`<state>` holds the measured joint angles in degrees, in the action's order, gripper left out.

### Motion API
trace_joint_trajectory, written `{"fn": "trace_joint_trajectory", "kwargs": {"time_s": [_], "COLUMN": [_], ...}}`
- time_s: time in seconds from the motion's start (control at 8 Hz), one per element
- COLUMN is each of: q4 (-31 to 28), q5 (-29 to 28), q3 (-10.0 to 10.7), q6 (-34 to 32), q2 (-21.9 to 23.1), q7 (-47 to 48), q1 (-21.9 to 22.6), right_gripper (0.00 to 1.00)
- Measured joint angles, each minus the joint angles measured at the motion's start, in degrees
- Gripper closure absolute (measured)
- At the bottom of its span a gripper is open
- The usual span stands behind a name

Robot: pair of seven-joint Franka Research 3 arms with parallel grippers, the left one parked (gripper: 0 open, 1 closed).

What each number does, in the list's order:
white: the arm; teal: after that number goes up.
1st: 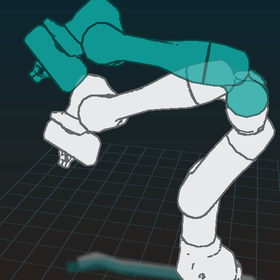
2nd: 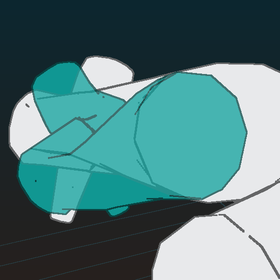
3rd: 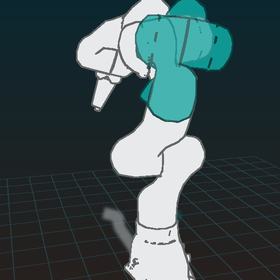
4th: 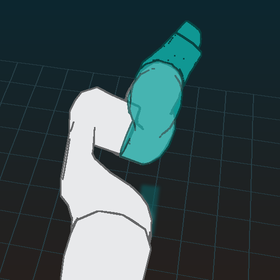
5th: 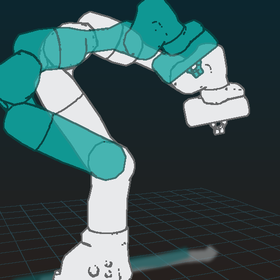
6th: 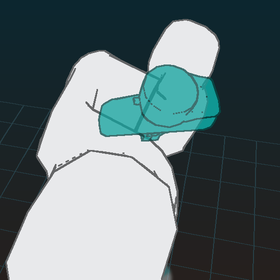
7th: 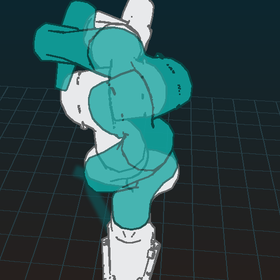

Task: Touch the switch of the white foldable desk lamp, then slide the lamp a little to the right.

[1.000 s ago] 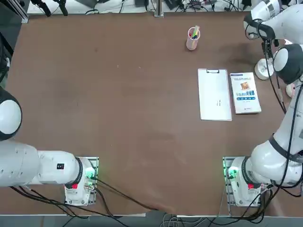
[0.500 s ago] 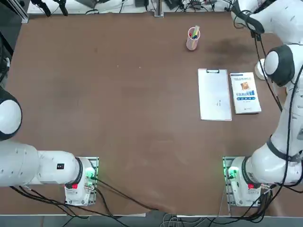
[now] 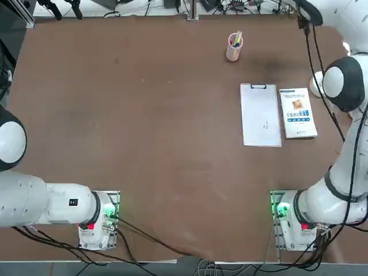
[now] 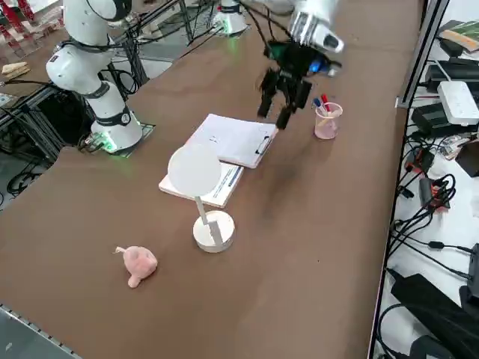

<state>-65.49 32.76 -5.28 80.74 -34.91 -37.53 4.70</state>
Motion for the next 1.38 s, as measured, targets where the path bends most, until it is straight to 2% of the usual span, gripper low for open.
{"fn": "trace_joint_trajectory", "kwargs": {"time_s": [0.38, 0.75, 1.0, 1.25, 1.38], "q4": [-0.15, -3.91, -10.32, -18.87, -21.73], "q5": [-14.20, -24.39, -29.93, -32.60, -33.02], "q3": [0.54, 1.04, 1.06, 1.03, 0.84], "q6": [-9.89, -12.15, -13.24, -9.98, -7.50], "q2": [8.32, 18.79, 27.74, 36.62, 39.55], "q7": [11.68, 24.18, 31.38, 36.89, 38.41], "q1": [-0.33, -3.12, -4.55, -4.97, -4.96], "right_gripper": [0.00, 0.00, 0.00, 0.00, 0.00]}}
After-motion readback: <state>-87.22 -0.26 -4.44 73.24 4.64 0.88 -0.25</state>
